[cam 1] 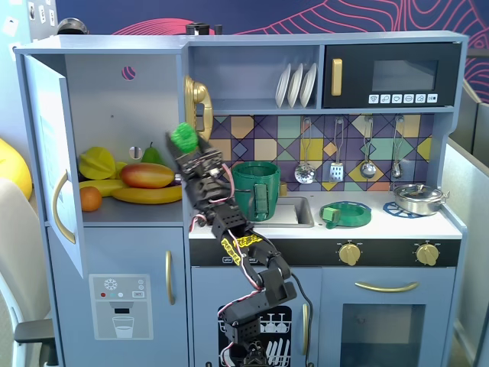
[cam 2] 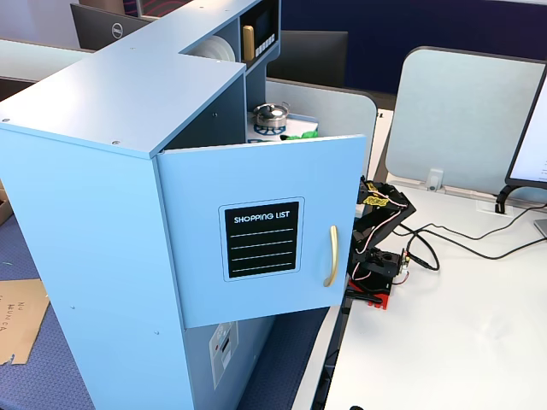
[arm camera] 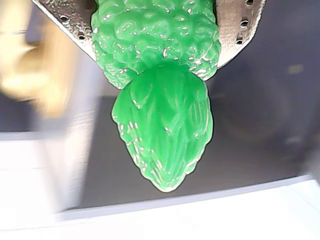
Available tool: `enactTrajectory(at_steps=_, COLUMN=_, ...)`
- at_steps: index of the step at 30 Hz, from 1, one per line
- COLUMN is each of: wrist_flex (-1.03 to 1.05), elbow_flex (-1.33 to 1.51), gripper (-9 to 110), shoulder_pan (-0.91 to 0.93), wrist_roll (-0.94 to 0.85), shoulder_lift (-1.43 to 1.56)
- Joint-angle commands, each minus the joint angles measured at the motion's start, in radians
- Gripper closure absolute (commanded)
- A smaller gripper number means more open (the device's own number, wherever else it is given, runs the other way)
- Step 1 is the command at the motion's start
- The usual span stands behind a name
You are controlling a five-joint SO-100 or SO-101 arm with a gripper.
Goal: Pick up the green pineapple from the left cabinet and place it in the green recipient
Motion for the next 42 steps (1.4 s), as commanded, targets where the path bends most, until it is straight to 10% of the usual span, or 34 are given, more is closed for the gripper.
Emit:
enactTrajectory(at_steps=1, wrist_flex=0.204, elbow_flex=-0.164, gripper=101, shoulder_pan=0.176, wrist_roll=0.104, shoulder_lift=0.057)
enactTrajectory(at_steps=18, wrist_flex=0.713, elbow_flex=-0.727, gripper=101, shoulder_pan=0.574, wrist_roll=0.241, shoulder_lift=-0.295)
enactTrajectory(at_steps=42, wrist_flex=0.808, elbow_flex=-0.917, gripper=101, shoulder_pan=0.692, wrist_roll=0.071, shoulder_lift=-0.778)
